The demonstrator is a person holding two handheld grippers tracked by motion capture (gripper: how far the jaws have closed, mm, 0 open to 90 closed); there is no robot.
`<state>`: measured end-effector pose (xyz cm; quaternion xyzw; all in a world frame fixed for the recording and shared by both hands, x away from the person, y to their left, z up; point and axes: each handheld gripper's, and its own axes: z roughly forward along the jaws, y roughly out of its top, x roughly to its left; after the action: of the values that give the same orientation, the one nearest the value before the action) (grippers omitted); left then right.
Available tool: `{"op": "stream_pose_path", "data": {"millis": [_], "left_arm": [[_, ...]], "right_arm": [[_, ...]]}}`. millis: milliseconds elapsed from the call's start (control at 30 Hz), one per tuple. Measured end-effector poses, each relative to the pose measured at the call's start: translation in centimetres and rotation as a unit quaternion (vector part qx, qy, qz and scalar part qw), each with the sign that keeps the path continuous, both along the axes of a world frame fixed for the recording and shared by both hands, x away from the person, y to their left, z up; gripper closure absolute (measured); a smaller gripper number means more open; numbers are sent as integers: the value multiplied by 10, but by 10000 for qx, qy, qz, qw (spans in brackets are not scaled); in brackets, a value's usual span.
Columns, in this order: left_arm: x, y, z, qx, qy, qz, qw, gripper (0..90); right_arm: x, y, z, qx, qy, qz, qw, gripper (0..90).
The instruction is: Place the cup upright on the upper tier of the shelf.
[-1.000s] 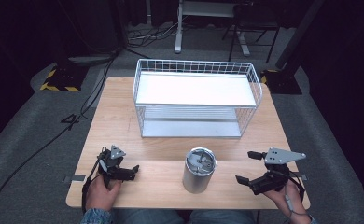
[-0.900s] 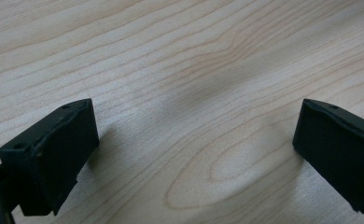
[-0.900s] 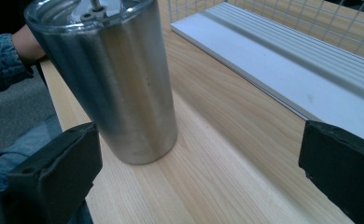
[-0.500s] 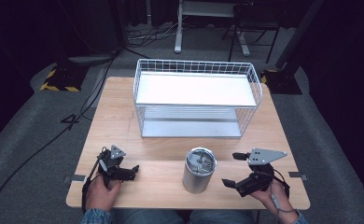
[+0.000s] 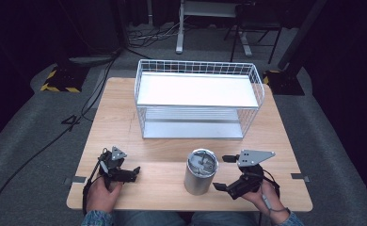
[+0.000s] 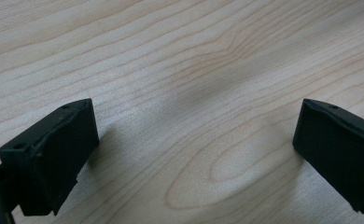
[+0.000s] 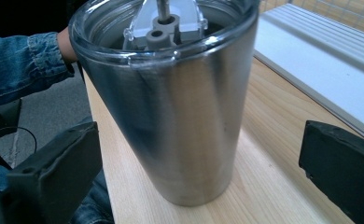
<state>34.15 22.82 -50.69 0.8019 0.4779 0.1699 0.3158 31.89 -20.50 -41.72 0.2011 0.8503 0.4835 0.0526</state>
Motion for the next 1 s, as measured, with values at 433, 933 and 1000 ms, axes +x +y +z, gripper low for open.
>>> {"op": "stream_pose_path", "data": {"millis": [433,933,1000], "left_arm": [[0,0,0,0,2,-1,10000,6],[0,0,0,1,1,-1,10000,6],[0,0,0,0,2,-2,10000,6]], "right_arm": [[6,22,-12,6,42,153,9999,0],[11,45,-27,211,-62,267,9994,0],[11,46,-29,261,-117,266,9992,0]]}}
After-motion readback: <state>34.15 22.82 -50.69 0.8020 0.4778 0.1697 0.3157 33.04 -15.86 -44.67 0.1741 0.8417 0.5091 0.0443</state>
